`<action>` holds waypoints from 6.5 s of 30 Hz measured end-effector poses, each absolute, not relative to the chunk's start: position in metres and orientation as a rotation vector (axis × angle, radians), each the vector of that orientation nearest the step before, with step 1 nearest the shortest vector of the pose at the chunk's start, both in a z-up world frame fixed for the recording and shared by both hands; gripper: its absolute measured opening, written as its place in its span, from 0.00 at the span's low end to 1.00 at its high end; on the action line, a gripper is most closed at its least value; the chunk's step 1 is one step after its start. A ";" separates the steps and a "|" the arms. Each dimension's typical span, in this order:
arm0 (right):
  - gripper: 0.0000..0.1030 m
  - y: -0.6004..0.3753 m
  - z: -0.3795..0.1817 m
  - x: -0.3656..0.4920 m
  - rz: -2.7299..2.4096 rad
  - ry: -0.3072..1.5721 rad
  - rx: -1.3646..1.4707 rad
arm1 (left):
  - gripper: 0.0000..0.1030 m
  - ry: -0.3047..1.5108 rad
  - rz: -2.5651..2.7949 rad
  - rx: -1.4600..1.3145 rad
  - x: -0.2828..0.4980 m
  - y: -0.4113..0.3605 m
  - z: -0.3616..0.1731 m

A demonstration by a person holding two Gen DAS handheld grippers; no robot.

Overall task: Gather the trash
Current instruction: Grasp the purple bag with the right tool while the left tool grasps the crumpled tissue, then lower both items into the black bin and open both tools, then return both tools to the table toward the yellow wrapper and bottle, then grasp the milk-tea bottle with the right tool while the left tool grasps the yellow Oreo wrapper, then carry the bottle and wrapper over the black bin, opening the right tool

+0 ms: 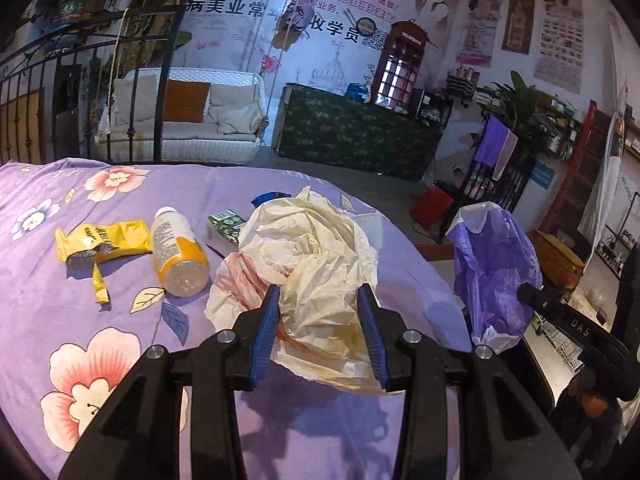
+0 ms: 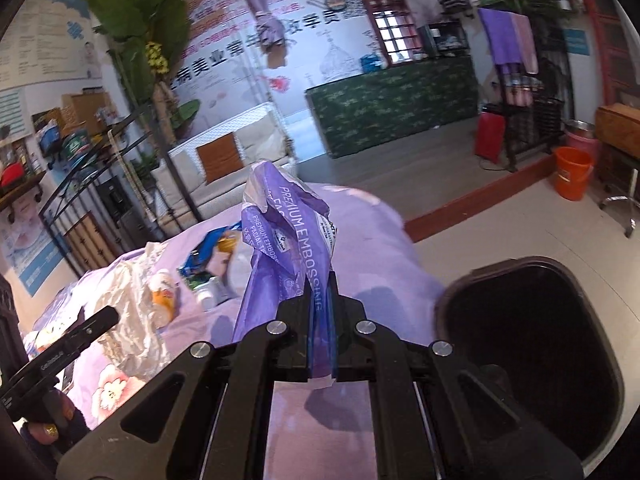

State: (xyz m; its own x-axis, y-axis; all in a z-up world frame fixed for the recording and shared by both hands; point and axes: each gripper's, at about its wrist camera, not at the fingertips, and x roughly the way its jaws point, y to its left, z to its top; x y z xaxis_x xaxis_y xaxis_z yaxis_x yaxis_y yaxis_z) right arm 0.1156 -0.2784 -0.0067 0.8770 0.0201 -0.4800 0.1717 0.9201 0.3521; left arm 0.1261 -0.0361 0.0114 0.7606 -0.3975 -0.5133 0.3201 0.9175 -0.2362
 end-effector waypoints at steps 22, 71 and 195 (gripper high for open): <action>0.15 -0.403 -0.122 0.099 -0.537 0.943 0.356 | 0.38 0.690 -0.752 0.055 0.116 -0.178 -0.020; 0.70 -0.484 -0.073 0.016 -0.826 0.703 0.475 | 0.82 0.822 -1.046 0.399 0.069 -0.352 -0.081; 0.60 -0.129 -0.003 0.206 0.279 0.697 0.109 | 0.16 0.700 -0.280 0.216 0.166 0.017 -0.007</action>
State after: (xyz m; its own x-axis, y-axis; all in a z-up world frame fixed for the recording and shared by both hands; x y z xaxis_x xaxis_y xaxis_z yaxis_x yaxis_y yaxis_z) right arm 0.2060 -0.1287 -0.0028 0.7312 0.2892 -0.6178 -0.2166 0.9572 0.1917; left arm 0.1664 0.0166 -0.0066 0.7304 -0.1803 -0.6588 0.3238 0.9407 0.1016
